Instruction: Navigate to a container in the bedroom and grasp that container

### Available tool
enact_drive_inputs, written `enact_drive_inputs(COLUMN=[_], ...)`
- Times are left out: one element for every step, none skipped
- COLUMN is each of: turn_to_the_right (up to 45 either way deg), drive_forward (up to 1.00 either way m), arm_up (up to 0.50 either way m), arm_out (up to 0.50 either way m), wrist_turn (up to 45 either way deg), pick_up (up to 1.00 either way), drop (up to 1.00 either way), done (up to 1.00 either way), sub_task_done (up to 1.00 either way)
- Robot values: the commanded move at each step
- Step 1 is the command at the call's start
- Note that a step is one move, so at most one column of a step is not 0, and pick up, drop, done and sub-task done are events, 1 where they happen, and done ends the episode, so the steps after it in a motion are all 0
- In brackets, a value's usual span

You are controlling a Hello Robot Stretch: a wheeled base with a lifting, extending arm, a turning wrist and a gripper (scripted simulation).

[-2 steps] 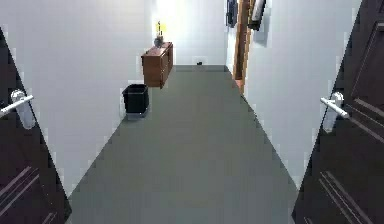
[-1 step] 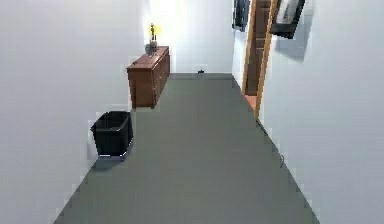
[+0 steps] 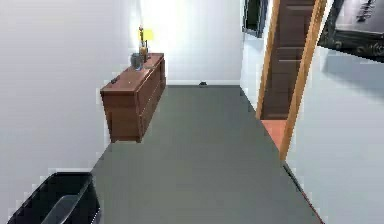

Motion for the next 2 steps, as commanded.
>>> enact_drive_inputs(turn_to_the_right=[0.0, 0.0], drive_forward=[1.0, 1.0], arm_up=[0.0, 0.0], arm_out=[0.0, 0.0], wrist_turn=[0.0, 0.0], pick_up=[0.0, 0.0], drop=[0.0, 0.0], done=[0.0, 0.0], sub_task_done=[0.0, 0.0])
